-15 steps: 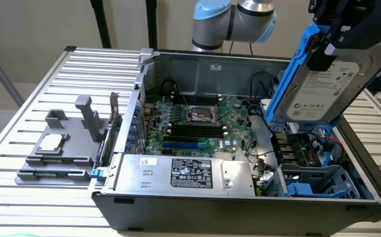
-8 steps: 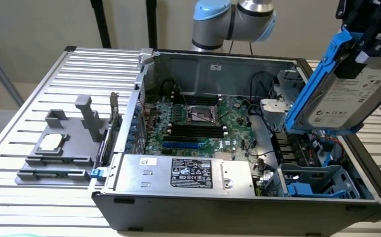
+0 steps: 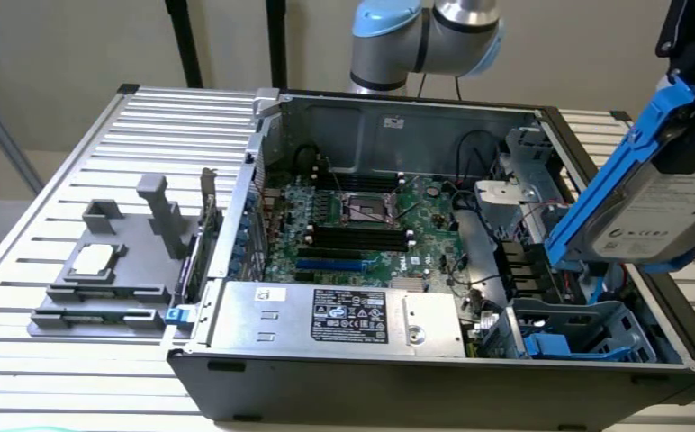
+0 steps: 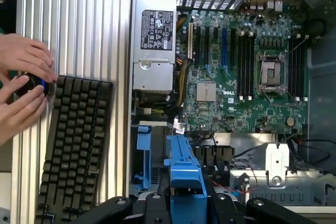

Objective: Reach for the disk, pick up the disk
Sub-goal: 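Pick up the disk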

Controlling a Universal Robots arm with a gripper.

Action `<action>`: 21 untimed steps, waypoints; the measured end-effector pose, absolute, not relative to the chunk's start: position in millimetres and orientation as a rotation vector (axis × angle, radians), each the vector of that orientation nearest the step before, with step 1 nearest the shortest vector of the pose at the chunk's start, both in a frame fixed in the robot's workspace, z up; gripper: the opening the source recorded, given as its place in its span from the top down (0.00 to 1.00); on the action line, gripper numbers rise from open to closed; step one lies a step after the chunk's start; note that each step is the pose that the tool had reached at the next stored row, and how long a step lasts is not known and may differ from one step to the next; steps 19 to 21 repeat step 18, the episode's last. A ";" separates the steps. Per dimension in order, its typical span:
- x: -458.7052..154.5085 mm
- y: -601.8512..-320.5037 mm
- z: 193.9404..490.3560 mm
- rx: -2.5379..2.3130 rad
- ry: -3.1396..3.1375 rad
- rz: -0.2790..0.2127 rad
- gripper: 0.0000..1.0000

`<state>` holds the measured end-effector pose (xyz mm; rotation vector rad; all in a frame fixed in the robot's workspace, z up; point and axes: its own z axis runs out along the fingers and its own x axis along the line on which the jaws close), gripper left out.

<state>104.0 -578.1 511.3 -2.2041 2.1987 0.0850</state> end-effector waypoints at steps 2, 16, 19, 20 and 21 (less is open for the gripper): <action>103.9 -585.2 509.6 -2.201 2.196 0.090 0.67; 104.1 -603.0 504.5 -2.189 2.190 0.109 0.67; 104.1 -603.0 504.5 -2.189 2.190 0.109 0.67; 104.1 -603.0 504.5 -2.189 2.190 0.109 0.67; 104.1 -603.0 504.5 -2.189 2.190 0.109 0.67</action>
